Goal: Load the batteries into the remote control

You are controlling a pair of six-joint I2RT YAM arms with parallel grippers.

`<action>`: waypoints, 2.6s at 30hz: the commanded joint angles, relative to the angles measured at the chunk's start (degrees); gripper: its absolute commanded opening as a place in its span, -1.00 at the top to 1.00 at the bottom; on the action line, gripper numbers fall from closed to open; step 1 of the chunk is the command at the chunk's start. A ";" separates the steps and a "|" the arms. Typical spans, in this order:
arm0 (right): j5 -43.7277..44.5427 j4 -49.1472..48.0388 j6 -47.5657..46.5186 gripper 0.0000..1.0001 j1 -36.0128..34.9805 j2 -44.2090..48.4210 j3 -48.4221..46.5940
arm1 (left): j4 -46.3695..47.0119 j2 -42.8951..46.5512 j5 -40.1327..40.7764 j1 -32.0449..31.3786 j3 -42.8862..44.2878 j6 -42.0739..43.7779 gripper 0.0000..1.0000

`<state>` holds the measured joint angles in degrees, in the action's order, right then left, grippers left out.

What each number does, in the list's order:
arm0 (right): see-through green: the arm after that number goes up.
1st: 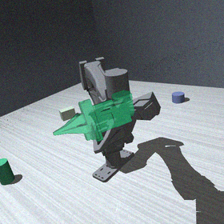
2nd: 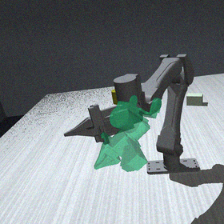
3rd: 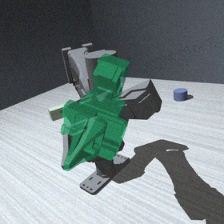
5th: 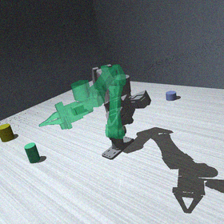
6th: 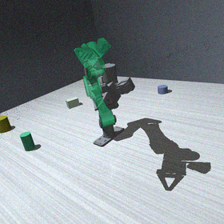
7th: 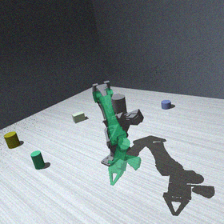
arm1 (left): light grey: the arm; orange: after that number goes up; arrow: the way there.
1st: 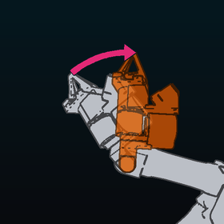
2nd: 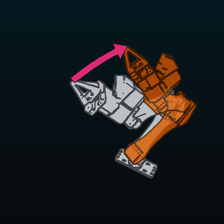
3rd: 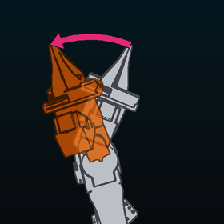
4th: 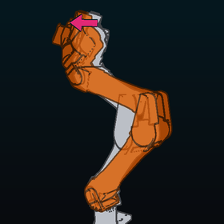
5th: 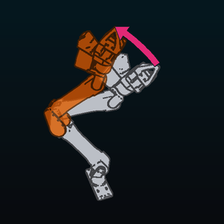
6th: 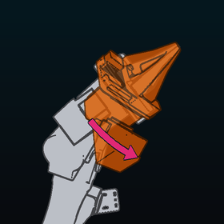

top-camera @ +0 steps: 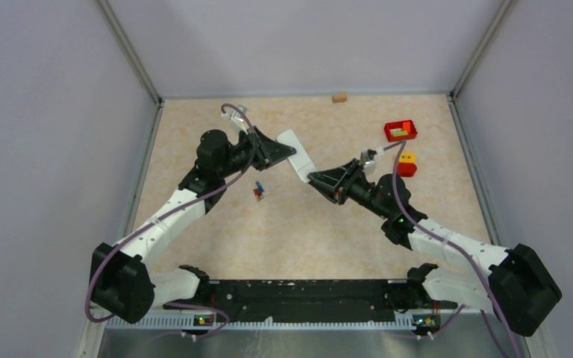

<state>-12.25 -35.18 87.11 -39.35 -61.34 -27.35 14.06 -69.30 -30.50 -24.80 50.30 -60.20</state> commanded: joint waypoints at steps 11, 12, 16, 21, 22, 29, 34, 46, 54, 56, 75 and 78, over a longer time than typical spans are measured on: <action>-2.51 -4.04 1.76 0.70 0.86 -1.05 -2.27 | -1.86 0.78 2.35 0.19 1.30 4.40 1.00; -2.52 -3.78 1.44 0.71 0.86 -1.08 -2.46 | -2.24 0.79 2.46 0.21 1.36 4.63 1.00; -2.59 -3.95 1.37 0.56 0.86 -1.85 -2.32 | -1.64 0.84 1.43 0.19 1.64 3.64 1.00; -2.08 -5.70 1.77 0.51 0.86 -3.30 -2.31 | -0.21 0.76 -0.07 0.19 1.03 2.89 1.00; -2.18 -5.68 1.71 0.51 0.86 -3.60 -2.55 | -0.11 0.81 -0.16 0.23 0.84 2.90 1.00; -1.46 -6.35 1.82 0.74 0.81 -4.46 -2.62 | -0.44 1.57 0.51 0.23 -0.04 3.81 1.00; -1.17 -5.24 0.17 1.00 0.85 -2.26 -2.34 | -5.19 2.38 3.94 0.20 0.10 8.07 1.00; 3.40 17.21 -15.08 1.00 1.70 9.86 0.85 | -13.34 4.43 12.00 0.32 0.59 22.60 1.00; -0.02 25.41 -29.91 1.00 2.78 8.46 1.48 | -16.75 7.24 9.58 0.41 0.51 26.63 1.00; -3.26 22.98 -31.51 1.00 2.79 5.90 1.76 | -17.48 7.78 8.89 0.36 0.61 26.76 1.00; -28.95 -11.05 -34.40 1.00 10.56 -27.41 0.89 | -20.42 8.01 9.23 1.37 -0.49 25.78 1.00; -32.84 -17.33 -31.15 0.97 12.16 -32.24 1.83 | -20.31 7.71 8.84 1.42 -0.66 25.56 1.00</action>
<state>-36.84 -38.13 52.86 -29.15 -89.25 -25.58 -8.23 -61.52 -20.34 -23.70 49.84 -35.18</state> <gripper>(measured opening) 0.033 0.227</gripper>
